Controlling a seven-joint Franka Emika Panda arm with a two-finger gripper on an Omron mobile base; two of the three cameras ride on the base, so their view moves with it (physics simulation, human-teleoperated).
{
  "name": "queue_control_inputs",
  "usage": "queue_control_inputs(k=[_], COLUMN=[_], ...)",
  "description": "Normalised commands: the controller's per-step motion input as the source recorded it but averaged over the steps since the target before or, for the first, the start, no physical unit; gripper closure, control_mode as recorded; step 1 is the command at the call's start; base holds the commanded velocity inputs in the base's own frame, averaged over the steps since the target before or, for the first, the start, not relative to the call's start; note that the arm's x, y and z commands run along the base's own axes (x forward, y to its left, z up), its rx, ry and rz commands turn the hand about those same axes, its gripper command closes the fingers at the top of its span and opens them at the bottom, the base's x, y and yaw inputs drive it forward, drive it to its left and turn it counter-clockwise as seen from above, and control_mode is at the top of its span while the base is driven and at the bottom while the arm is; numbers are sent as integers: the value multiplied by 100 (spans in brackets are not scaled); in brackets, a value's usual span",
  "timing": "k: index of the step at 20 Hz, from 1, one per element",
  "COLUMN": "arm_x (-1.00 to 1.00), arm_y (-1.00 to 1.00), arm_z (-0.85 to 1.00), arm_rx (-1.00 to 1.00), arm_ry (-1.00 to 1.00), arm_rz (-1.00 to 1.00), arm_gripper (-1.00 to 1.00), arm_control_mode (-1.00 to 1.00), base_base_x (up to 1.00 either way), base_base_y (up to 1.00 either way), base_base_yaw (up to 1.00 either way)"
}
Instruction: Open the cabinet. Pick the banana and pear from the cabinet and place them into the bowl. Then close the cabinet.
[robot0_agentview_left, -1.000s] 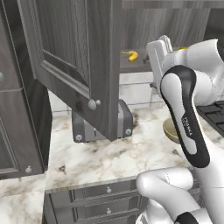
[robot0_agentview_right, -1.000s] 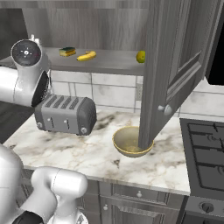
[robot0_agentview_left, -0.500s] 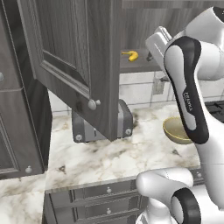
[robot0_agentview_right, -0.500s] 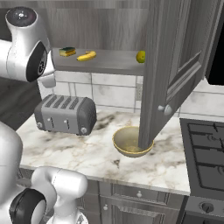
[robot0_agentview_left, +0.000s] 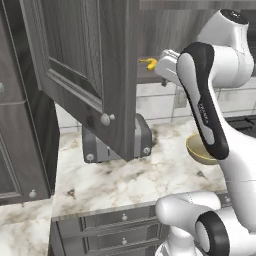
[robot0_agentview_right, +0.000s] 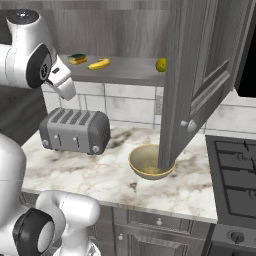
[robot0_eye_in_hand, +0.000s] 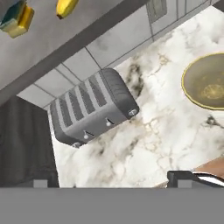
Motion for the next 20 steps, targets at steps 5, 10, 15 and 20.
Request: queue_control_inputs(k=[5, 10, 15, 20], arm_x=[0, 0, 42, 67], arm_y=[0, -24, -26, -27], arm_z=[-29, -2, 1, 6], arm_rx=[-35, -12, 0, 0], arm_ry=[-18, -24, -6, 0], arm_rz=[26, 17, 3, 0], arm_gripper=[-100, -100, -100, -100], arm_control_mode=[-100, -100, -100, -100], base_base_x=[0, 0, 0, 0], base_base_y=[0, 0, 0, 0], base_base_yaw=[0, 0, 0, 0])
